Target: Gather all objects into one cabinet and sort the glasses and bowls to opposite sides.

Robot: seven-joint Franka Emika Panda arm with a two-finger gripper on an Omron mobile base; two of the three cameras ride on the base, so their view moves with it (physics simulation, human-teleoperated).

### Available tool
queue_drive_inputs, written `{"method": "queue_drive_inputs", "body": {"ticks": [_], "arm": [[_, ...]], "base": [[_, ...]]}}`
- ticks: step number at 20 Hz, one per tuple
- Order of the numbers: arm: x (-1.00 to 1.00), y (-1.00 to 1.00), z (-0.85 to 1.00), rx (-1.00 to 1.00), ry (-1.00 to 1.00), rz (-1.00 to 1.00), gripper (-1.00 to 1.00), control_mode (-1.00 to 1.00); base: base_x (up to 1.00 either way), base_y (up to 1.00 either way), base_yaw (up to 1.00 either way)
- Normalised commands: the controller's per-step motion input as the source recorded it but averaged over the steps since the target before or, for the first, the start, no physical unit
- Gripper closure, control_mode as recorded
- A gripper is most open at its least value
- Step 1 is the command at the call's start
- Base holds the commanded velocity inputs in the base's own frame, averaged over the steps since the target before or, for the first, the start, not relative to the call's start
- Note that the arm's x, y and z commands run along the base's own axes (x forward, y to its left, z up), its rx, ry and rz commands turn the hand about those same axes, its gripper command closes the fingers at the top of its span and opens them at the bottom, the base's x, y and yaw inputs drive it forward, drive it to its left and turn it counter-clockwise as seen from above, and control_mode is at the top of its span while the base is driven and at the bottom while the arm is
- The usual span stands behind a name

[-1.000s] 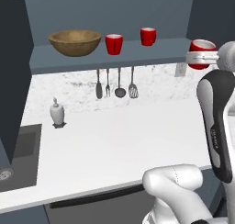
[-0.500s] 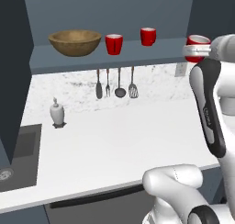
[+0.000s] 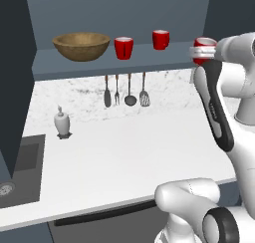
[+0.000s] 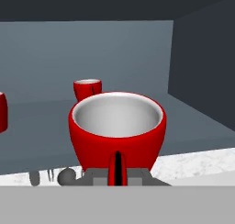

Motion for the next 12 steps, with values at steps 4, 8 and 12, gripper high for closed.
{"method": "queue_drive_inputs", "body": {"ticks": [4,8,12], "arm": [[0.85,0.0,-0.21,0.0,0.0,0.0,1.0,-1.0],[0.87,0.0,-0.22,0.0,0.0,0.0,1.0,-1.0],[0.87,0.0,-0.16,0.0,0.0,0.0,1.0,-1.0]], "base": [[0.0,0.0,0.0],[0.0,0.0,0.0],[0.0,0.0,0.0]]}}
